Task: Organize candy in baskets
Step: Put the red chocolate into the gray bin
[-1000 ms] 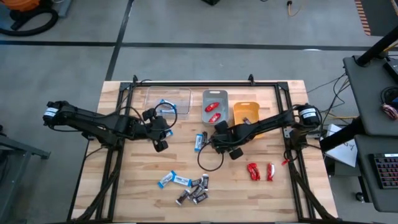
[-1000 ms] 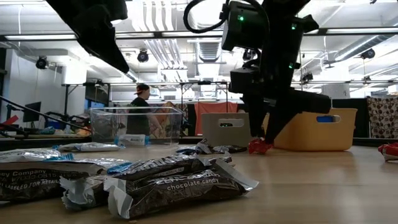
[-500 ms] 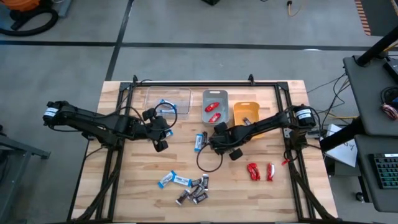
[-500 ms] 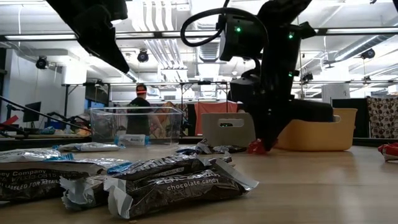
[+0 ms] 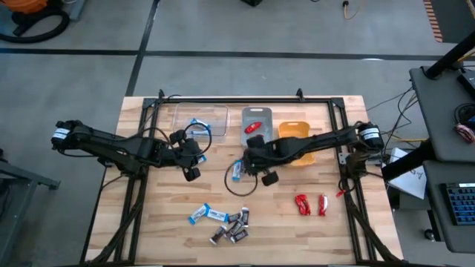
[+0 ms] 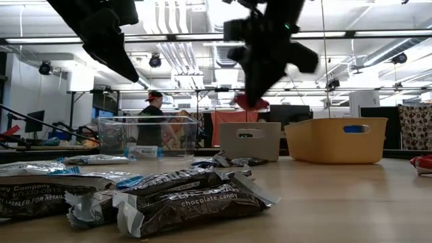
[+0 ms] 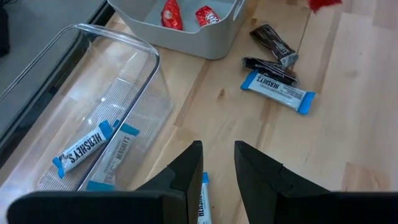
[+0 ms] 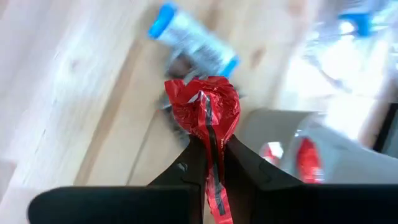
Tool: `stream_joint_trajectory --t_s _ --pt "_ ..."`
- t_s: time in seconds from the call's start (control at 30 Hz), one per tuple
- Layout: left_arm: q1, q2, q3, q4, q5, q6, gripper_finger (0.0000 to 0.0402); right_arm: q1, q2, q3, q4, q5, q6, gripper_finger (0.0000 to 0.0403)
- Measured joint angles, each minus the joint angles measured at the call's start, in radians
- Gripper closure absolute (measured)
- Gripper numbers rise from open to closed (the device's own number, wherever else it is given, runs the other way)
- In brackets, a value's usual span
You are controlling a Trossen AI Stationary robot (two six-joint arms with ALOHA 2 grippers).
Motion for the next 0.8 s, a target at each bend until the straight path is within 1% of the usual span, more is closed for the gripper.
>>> stream_joint_trajectory --t_s 0.17,0.33,0.5,0.63,0.7,0.8 --pt "0.000 0.000 0.000 -0.008 0.009 -0.003 0.0325 -0.084 -0.021 0.048 0.001 0.000 0.074 0.0370" --pt "0.000 0.000 0.000 -0.016 0.010 -0.008 0.0325 -0.221 -0.022 0.045 0.003 -0.011 0.120 0.0370" --pt "0.000 0.000 0.000 -0.017 0.010 -0.013 0.0325 -0.372 -0.015 0.010 0.072 -0.119 0.182 0.0370" --pt "0.000 0.000 0.000 -0.016 0.010 -0.016 0.0325 -0.458 -0.015 -0.009 0.142 -0.218 0.236 0.0369" --pt "0.000 0.004 0.000 -0.016 0.010 -0.016 0.0325 -0.484 -0.015 -0.012 0.159 -0.235 0.239 0.0369" --pt "0.000 0.006 -0.001 -0.016 0.010 -0.016 0.0325 -0.505 -0.011 -0.017 0.201 -0.232 0.218 0.0369"
